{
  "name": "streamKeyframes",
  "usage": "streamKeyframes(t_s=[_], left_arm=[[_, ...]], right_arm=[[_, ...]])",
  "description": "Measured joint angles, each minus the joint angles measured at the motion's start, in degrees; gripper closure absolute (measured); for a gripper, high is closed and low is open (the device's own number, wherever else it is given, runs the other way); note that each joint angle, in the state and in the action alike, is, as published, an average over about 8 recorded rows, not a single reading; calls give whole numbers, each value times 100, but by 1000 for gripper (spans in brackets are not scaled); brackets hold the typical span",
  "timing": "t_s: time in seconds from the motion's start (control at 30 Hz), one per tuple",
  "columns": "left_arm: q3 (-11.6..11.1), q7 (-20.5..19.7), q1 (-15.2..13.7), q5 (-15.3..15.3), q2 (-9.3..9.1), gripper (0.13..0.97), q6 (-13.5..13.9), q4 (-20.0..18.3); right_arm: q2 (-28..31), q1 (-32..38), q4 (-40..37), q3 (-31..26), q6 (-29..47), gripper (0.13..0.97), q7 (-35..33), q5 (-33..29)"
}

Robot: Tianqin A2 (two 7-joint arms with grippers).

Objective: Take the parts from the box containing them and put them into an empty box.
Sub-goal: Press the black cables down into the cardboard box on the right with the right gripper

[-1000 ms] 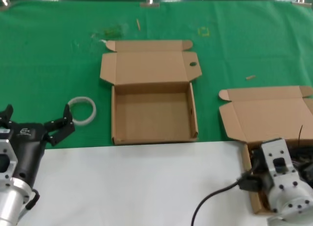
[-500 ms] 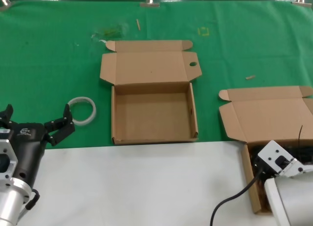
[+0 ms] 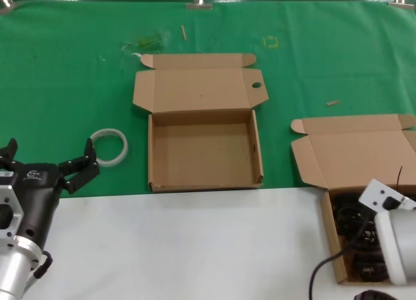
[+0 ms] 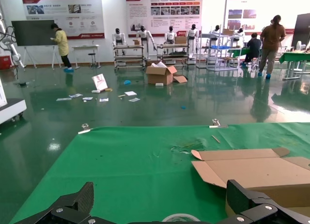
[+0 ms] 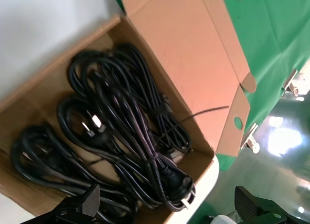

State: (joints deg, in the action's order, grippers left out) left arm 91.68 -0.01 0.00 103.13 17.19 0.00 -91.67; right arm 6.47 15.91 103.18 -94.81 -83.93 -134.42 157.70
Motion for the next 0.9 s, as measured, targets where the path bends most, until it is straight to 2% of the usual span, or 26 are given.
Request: streamKeyframes(t_s=[0.53,0.9], left_arm=[[0,-1,0,-2,0,132,0,0],[0,-1,0,-2,0,132,0,0]], right_arm=[[-29,196,-892,1116,1200,129,-1236,2],[-56,437,-1417,1556,1764,129,-1679,3]])
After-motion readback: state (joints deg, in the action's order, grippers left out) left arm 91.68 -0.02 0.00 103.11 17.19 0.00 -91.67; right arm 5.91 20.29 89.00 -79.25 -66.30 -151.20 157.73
